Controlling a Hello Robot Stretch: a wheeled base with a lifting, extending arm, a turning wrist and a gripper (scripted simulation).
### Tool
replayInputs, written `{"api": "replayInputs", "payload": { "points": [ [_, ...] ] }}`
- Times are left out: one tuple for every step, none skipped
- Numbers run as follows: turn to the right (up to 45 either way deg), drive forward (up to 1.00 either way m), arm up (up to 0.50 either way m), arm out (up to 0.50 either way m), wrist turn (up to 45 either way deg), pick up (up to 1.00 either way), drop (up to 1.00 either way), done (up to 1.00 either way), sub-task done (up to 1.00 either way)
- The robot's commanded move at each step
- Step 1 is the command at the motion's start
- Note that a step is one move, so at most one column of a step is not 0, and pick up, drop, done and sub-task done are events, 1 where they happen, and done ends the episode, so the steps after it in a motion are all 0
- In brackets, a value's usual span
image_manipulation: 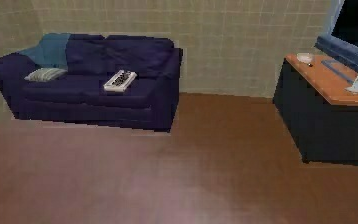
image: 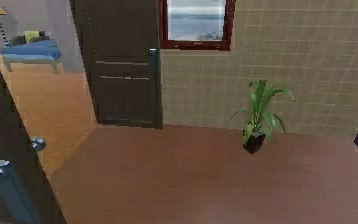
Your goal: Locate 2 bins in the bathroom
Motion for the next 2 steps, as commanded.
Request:
{"api": "replayInputs", "payload": {
  "points": [
    [0.0, 1.0, 0.0, 0.0, 0.0, 0.0, 0.0, 0.0, 0.0],
    [-33.0, 0.0, 0.0, 0.0, 0.0, 0.0, 0.0, 0.0, 0.0]
  ]
}}
